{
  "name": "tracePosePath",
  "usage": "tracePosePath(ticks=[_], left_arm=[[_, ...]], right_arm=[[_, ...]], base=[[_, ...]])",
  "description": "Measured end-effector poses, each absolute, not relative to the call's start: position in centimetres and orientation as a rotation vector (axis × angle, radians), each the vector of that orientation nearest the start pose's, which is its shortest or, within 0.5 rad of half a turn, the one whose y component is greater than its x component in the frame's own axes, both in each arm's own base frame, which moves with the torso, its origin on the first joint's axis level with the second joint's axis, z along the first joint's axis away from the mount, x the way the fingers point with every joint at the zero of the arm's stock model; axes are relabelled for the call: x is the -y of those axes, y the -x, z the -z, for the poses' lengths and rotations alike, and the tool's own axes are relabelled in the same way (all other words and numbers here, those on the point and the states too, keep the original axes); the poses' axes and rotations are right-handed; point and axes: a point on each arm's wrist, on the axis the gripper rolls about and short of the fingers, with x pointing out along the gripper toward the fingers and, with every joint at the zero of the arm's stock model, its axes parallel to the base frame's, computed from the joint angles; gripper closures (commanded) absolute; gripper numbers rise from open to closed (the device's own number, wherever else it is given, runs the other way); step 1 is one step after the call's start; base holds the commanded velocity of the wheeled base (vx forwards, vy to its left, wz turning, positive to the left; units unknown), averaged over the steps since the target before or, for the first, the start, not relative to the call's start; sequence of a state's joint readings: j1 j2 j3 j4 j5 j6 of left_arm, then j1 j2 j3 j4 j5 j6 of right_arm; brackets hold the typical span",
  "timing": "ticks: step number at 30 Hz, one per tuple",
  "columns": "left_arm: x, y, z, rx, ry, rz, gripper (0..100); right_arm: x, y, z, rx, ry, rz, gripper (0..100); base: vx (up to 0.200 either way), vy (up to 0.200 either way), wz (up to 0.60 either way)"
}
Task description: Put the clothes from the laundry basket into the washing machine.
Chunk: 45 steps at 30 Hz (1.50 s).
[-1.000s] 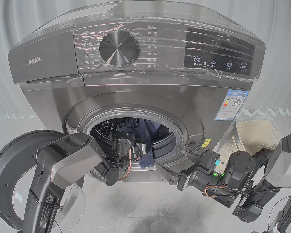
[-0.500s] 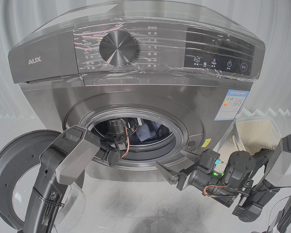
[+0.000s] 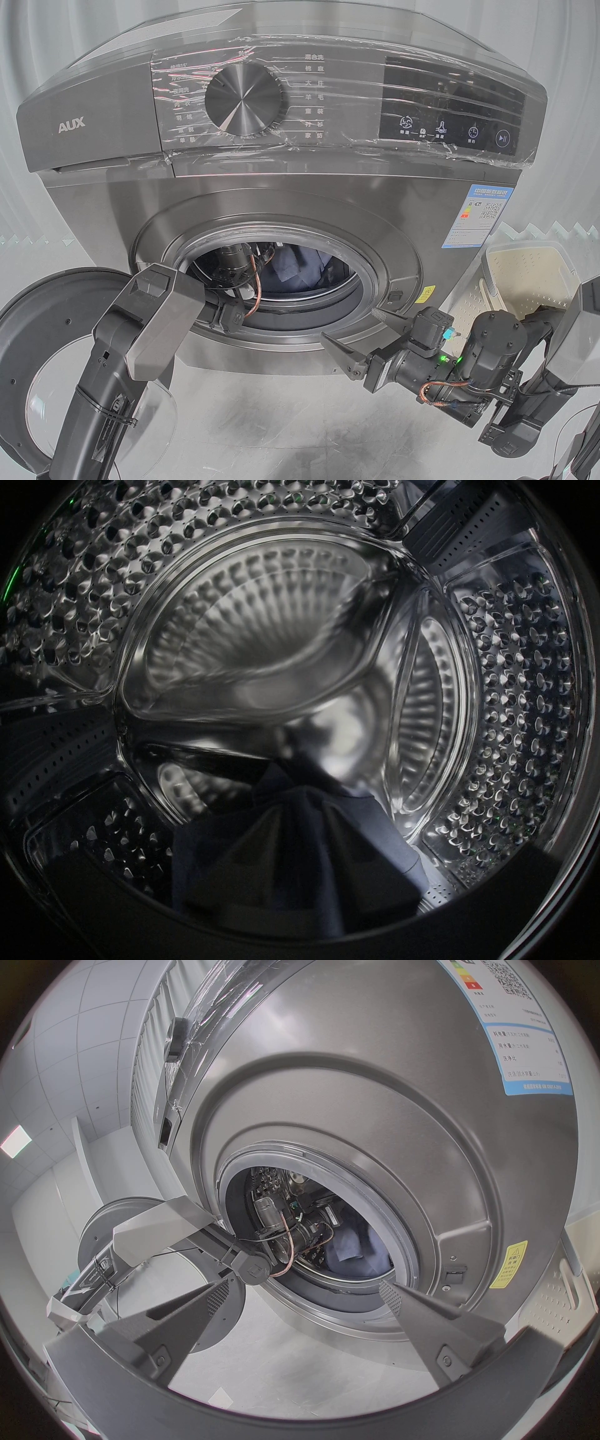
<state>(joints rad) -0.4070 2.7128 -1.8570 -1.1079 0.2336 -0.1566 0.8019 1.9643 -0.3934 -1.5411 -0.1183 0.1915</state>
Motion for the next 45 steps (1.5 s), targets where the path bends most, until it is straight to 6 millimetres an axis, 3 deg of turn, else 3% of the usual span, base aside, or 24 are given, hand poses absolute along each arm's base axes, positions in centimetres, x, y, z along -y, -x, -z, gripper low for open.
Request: tracePosePath(ticks=[9, 17, 25, 31, 38, 45], left_arm=[[21.9, -49.4, -5.6, 0.189, 0.229, 0.209, 0], [22.9, -47.1, -4.4, 0.095, 0.195, 0.244, 0], [23.7, -41.5, -2.6, -0.042, 0.103, 0.369, 0], [24.1, -36.6, -2.6, -0.096, 0.053, 0.456, 0], [23.8, -29.9, -3.9, -0.138, 0.026, 0.550, 0], [21.5, -23.4, -6.0, -0.163, 0.033, 0.592, 0]], right_arm=[[-20.8, -20.6, -9.9, -0.094, -0.170, -0.677, 0], [-20.7, -20.6, -9.9, -0.094, -0.170, -0.672, 0], [-20.5, -20.7, -9.9, -0.097, -0.169, -0.666, 0], [-20.2, -20.6, -9.8, -0.104, -0.166, -0.661, 0], [-19.5, -20.1, -9.7, -0.116, -0.158, -0.654, 0], [-17.7, -18.9, -10.0, -0.132, -0.144, -0.634, 0]], base=[[0.000, 0.000, 0.00], [0.000, 0.000, 0.00], [0.000, 0.000, 0.00], [0.000, 0.000, 0.00], [0.000, 0.000, 0.00], [0.000, 0.000, 0.00]])
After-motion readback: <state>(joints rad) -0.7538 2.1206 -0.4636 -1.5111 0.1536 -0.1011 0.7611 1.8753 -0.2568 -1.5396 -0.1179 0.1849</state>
